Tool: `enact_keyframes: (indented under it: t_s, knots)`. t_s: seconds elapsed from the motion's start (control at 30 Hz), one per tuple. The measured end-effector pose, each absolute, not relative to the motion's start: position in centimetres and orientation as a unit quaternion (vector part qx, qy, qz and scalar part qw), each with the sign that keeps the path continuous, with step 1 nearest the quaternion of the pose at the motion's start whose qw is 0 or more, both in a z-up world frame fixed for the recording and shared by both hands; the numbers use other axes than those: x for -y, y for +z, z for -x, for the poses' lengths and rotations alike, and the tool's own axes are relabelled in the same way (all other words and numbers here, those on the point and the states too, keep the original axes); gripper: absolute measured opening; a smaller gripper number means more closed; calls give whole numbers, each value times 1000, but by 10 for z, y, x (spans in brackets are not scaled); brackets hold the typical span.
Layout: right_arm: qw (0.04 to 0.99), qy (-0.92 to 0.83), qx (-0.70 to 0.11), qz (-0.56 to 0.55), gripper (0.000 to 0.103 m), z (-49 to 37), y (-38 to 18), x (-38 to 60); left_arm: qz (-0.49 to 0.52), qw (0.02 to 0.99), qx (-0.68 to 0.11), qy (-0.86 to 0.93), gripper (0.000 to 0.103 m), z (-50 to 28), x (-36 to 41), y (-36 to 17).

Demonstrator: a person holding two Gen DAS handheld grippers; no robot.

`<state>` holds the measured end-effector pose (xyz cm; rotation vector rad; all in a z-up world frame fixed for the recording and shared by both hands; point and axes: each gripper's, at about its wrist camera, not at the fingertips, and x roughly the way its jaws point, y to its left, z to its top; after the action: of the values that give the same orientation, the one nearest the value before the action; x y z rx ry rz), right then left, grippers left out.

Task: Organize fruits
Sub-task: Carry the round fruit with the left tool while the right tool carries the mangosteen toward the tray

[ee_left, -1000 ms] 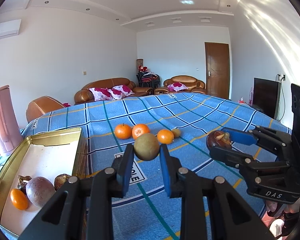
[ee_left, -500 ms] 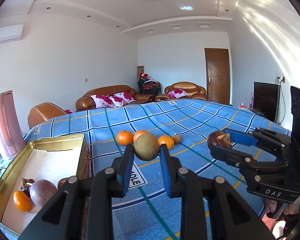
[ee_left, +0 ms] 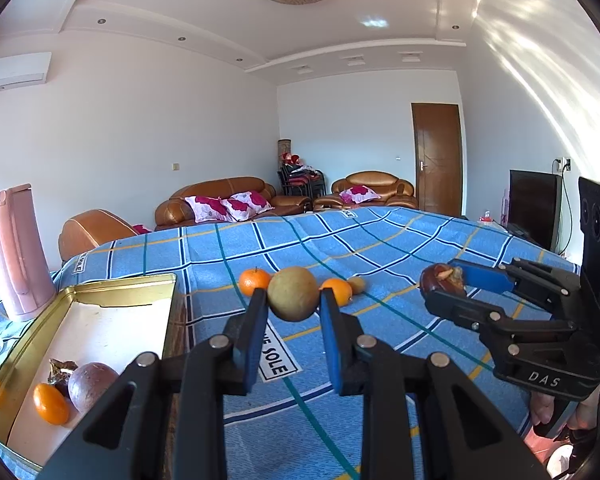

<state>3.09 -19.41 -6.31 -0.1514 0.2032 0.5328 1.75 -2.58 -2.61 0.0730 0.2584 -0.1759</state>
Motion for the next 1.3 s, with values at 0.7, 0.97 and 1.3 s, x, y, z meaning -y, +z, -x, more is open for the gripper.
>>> enact_keyframes:
  t_s: [0.7, 0.97, 1.3]
  knots:
    - [948, 289, -97, 95, 44, -30, -48, 164, -28, 989, -126, -72, 28, -16, 9, -19]
    - [942, 305, -99, 97, 44, -31, -43, 150, -24, 990, -126, -61, 28, -12, 0, -17]
    - [932, 332, -102, 102, 45, -33, -40, 124, -13, 991, -131, -37, 28, -8, -24, -18]
